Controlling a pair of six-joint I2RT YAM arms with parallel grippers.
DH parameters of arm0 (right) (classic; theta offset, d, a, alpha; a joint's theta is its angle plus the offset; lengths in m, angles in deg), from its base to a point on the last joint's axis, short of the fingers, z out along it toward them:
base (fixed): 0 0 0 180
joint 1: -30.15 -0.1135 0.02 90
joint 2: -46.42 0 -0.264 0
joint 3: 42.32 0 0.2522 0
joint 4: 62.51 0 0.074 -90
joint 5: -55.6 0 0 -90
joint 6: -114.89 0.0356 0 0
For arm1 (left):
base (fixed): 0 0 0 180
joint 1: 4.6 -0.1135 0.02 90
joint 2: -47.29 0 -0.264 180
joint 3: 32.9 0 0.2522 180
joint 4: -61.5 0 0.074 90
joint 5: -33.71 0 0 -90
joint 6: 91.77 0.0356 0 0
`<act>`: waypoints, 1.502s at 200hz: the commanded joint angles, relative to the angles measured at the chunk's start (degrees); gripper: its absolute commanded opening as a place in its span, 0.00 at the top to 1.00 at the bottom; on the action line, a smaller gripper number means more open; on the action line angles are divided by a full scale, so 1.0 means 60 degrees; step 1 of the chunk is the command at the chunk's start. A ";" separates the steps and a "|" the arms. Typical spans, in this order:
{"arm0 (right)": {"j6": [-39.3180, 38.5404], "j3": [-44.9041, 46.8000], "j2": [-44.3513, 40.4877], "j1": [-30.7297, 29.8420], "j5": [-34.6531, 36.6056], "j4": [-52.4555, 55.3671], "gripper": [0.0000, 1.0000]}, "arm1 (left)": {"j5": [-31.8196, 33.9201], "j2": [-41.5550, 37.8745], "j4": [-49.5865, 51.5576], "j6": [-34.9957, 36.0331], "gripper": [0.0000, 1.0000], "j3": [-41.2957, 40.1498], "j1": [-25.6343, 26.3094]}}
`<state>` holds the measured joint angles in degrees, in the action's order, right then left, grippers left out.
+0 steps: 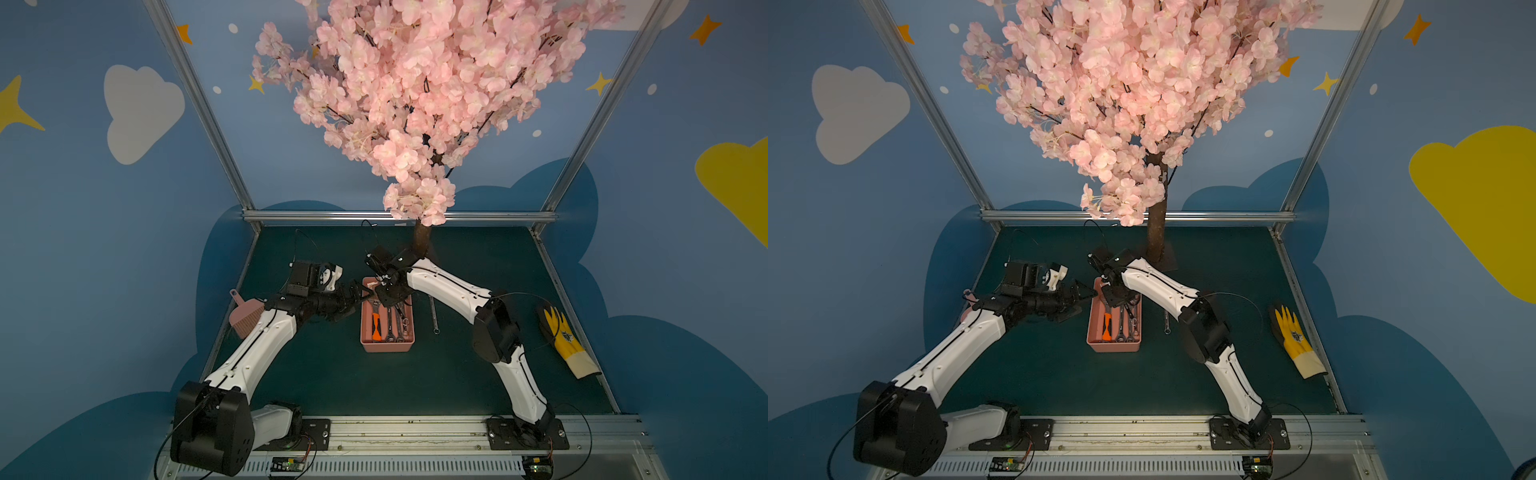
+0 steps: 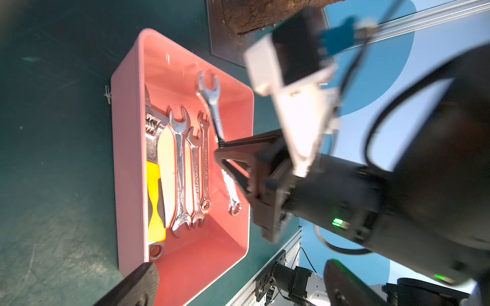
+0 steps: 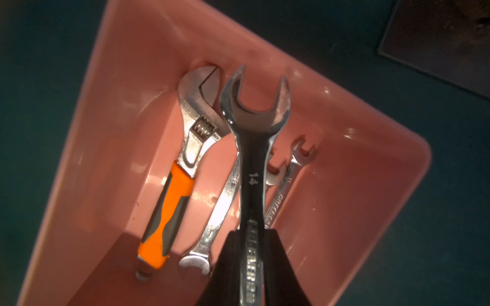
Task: Take out the wrench from the storage box
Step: Pick up the wrench from the storage box, then place the wrench at the center of the board.
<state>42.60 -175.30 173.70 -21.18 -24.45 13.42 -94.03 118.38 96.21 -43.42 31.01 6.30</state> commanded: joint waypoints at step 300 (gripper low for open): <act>0.1382 0.5386 -0.1188 0.3399 -0.0879 -0.2456 0.82 | 0.0358 0.1643 -0.0561 -0.0296 0.00 0.1571 0.1636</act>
<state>50.08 -143.72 166.18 -0.44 -29.56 -1.44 -91.23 128.54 91.95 -46.59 40.32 16.55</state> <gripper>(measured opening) 0.156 0.999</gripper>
